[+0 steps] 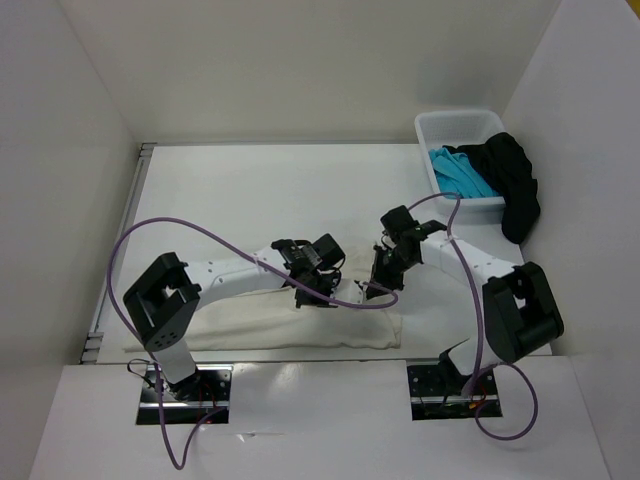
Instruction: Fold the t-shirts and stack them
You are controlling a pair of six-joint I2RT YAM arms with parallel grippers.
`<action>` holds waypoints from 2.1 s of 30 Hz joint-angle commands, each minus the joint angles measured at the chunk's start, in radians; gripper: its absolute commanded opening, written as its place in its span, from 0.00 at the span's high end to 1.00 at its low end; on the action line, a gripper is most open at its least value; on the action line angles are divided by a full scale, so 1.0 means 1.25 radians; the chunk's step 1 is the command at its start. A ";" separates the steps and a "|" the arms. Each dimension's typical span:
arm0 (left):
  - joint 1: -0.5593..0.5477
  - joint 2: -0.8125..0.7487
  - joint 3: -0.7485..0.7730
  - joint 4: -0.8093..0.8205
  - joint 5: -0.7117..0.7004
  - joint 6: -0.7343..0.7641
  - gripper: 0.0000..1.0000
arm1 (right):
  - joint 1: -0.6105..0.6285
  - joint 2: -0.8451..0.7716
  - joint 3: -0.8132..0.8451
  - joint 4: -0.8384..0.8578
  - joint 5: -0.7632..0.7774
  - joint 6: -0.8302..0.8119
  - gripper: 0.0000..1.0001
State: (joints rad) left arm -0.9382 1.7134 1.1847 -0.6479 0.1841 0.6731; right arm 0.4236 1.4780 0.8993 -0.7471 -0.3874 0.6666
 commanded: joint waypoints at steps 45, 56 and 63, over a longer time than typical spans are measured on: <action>0.796 -0.228 -0.128 0.069 -0.251 0.050 0.34 | 0.140 -0.304 -0.259 -0.087 0.265 0.458 0.13; 1.129 -0.085 -0.107 0.141 -0.193 0.168 0.19 | 0.140 -0.324 -0.377 0.005 0.222 0.500 0.20; 1.138 0.051 -0.097 0.208 -0.229 0.146 0.29 | 0.140 -0.293 -0.368 0.032 0.230 0.474 0.57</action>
State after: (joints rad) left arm 0.4755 1.7058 1.0302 -0.4267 -0.1040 0.8574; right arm 0.5896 1.0943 0.4511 -0.7898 -0.1505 1.2610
